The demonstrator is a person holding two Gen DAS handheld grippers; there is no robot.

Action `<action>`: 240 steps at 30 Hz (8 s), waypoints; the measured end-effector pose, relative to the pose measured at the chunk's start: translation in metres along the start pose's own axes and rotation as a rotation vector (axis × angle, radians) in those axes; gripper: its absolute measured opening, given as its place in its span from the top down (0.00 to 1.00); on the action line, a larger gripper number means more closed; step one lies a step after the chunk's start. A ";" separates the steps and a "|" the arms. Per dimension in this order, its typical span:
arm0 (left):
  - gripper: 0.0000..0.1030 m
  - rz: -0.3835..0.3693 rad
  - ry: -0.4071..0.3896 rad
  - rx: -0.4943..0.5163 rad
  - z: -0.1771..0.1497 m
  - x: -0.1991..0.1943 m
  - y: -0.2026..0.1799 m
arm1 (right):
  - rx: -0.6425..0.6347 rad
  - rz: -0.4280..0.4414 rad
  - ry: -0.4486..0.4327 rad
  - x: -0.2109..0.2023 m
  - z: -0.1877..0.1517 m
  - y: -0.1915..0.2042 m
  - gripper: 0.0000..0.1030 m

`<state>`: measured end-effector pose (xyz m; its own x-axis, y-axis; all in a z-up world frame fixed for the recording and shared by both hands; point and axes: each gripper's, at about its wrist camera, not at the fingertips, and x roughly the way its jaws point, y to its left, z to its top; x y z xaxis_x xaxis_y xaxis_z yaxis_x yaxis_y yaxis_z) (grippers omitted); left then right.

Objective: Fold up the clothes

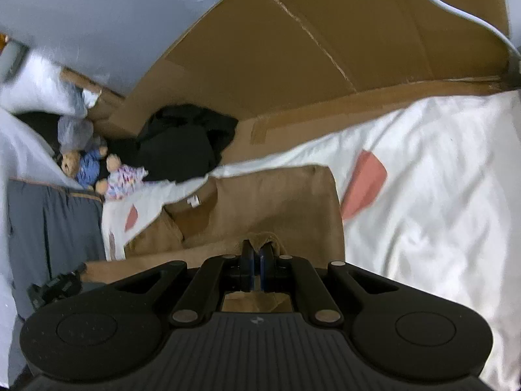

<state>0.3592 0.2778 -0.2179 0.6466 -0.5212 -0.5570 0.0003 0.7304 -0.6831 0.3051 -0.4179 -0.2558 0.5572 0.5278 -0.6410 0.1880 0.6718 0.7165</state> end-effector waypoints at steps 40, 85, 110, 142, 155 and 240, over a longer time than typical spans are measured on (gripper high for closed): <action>0.92 0.202 0.079 0.106 0.035 0.067 0.025 | 0.035 0.044 -0.022 0.073 0.053 -0.047 0.89; 0.78 0.307 0.183 0.465 0.046 0.126 -0.004 | -0.550 -0.210 -0.039 0.111 0.046 0.018 0.57; 0.77 0.351 0.131 0.482 0.077 0.085 -0.002 | -0.544 -0.130 -0.046 0.099 0.052 0.002 0.57; 0.66 0.204 0.270 0.623 0.043 0.141 -0.009 | -0.535 -0.102 0.004 0.122 0.051 -0.004 0.57; 0.95 0.214 0.244 0.597 0.046 0.144 -0.004 | -0.458 -0.023 -0.033 0.124 0.061 -0.012 0.93; 0.55 0.484 0.101 0.441 -0.034 -0.096 -0.097 | -0.354 -0.207 0.066 -0.004 -0.089 -0.022 0.88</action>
<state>0.2709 0.2423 -0.1143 0.5777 -0.1123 -0.8085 0.0539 0.9936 -0.0995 0.2271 -0.3886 -0.2936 0.4820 0.3873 -0.7859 -0.0055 0.8983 0.4393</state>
